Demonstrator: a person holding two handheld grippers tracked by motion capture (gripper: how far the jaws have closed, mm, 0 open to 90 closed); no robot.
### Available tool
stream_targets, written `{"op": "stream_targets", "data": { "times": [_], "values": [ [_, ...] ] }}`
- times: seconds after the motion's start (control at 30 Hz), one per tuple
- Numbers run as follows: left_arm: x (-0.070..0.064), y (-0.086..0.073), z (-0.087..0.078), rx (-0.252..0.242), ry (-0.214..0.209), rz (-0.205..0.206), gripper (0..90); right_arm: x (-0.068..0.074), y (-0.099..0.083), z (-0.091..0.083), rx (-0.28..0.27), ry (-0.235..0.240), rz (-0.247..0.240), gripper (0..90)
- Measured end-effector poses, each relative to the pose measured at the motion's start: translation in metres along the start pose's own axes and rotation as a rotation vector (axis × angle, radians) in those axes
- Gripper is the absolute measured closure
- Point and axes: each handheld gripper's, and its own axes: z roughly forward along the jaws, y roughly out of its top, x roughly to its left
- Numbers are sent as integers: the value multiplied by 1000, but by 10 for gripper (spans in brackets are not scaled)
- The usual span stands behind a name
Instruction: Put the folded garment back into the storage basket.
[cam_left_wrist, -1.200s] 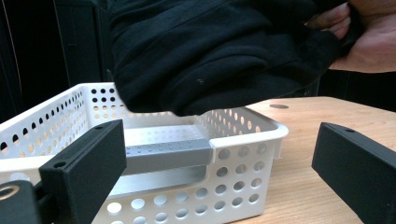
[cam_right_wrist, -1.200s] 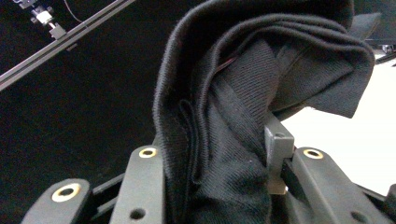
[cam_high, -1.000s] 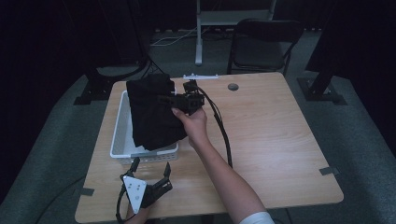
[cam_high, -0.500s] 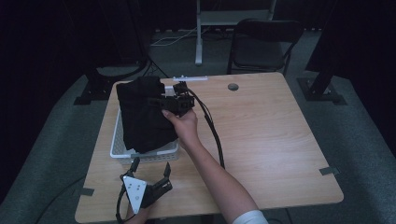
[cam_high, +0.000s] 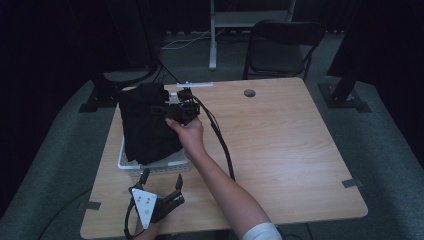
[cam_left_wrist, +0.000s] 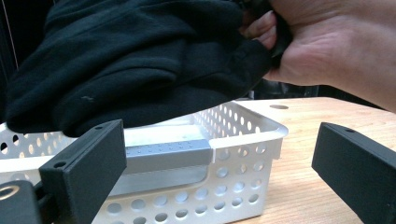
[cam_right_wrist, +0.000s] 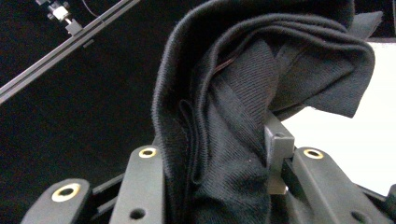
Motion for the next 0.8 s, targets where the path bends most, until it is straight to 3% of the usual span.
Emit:
{"op": "stream_targets", "data": {
  "times": [0.5, 0.8],
  "values": [
    [0, 0, 0, 4, -1, 1, 45, 0, 2, 14, 10, -10, 10, 625],
    [0, 0, 0, 1, -2, 0, 45, -9, -4, 20, 24, -27, 34, 625]
  ]
}}
